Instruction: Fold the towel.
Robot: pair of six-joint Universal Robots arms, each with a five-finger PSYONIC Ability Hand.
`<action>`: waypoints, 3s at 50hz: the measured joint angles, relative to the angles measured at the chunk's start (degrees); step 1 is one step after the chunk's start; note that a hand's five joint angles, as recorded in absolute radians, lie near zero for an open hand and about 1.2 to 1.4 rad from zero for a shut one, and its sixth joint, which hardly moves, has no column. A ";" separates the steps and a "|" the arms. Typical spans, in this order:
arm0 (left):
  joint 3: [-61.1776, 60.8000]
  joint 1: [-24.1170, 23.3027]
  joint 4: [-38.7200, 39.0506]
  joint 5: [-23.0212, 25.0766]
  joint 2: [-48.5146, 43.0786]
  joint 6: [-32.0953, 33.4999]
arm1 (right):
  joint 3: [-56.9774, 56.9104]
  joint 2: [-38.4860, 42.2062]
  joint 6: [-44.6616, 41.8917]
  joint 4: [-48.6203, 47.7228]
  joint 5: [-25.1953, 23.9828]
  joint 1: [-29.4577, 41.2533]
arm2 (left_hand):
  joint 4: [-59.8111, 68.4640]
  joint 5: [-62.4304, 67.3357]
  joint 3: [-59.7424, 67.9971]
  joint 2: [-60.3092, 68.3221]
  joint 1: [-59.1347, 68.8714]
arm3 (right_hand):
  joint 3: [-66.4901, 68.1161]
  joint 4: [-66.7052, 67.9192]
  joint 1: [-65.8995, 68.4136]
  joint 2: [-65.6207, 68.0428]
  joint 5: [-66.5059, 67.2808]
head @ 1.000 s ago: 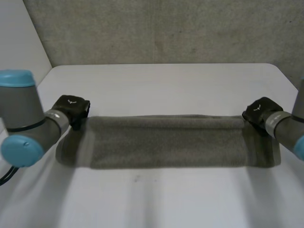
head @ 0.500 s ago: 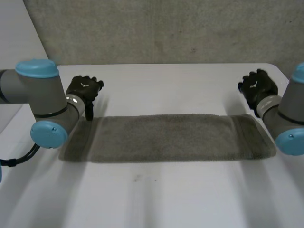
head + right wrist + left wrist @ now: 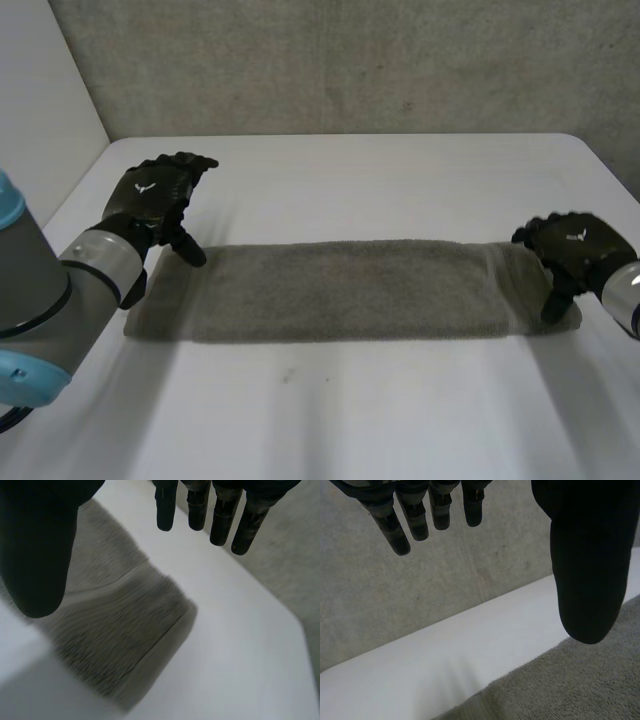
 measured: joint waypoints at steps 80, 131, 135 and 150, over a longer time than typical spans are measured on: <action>-4.25 2.86 3.56 1.88 3.22 -1.40 | -13.16 21.39 -14.31 -20.72 5.16 51.88 | -0.05 0.00 0.00 -0.04 0.00 | 56.22 55.04 42.65 54.09 52.82; 2.20 -16.73 -0.57 -8.28 -17.89 5.33 | 10.50 4.39 5.84 -17.11 0.39 13.10 | -0.11 -0.03 0.00 -0.05 0.00 | 55.51 54.78 40.93 52.97 51.66; 1.40 -17.01 -0.74 -8.40 -16.93 5.55 | 7.58 3.75 2.46 -17.94 3.48 14.90 | -0.11 -0.10 0.00 -0.05 0.00 | 55.51 54.86 40.93 52.97 51.76; -1.24 -6.85 -4.18 -10.41 -0.34 5.10 | -10.57 9.52 -12.72 -16.72 12.94 46.02 | -0.11 -0.08 0.00 -0.06 0.00 | 55.71 54.90 41.50 53.56 52.84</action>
